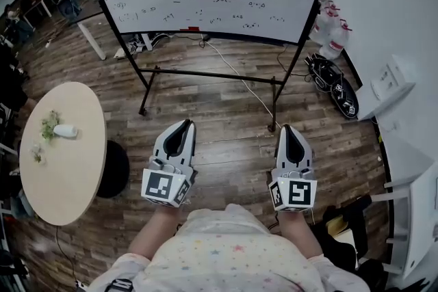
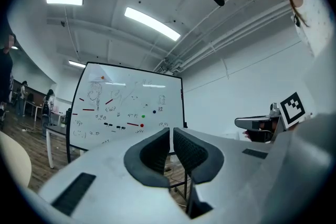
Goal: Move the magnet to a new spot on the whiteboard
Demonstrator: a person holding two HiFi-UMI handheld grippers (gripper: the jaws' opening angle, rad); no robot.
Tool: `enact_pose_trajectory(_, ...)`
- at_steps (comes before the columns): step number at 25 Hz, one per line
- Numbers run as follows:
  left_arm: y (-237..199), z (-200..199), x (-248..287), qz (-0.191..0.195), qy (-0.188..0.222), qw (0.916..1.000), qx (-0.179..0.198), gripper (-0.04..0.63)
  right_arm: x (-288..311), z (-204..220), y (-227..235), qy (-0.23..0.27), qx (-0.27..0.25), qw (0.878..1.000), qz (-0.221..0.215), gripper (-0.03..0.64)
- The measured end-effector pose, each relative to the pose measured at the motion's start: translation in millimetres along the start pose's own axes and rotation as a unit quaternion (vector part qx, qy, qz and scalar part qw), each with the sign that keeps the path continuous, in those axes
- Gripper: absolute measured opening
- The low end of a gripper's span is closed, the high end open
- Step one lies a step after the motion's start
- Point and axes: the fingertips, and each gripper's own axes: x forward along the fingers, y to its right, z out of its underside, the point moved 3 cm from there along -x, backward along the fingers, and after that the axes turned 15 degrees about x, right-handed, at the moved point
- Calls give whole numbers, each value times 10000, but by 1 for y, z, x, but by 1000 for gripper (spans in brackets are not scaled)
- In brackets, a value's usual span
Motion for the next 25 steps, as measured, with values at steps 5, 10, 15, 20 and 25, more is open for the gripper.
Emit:
enact_pose_trajectory(5,9,0,8,5,1,10000,11,29,1,0,12,0,31,10000,-19,0)
enact_pose_trajectory(10,15,0,16,-38,9,10000,12,31,3,-3,23,0,55,10000,10,5)
enact_pose_trajectory(15,22,1,24,-161,-88,9998,-50,106,4,-3,39,-123,197,9997,-48,100)
enact_pose_trajectory(20,26,5,33,-302,-213,9993,-20,201,10,1,56,-219,295,9993,-5,162)
enact_pose_trajectory(25,19,14,50,-325,-230,9992,-26,209,26,6,62,-232,271,9994,7,166)
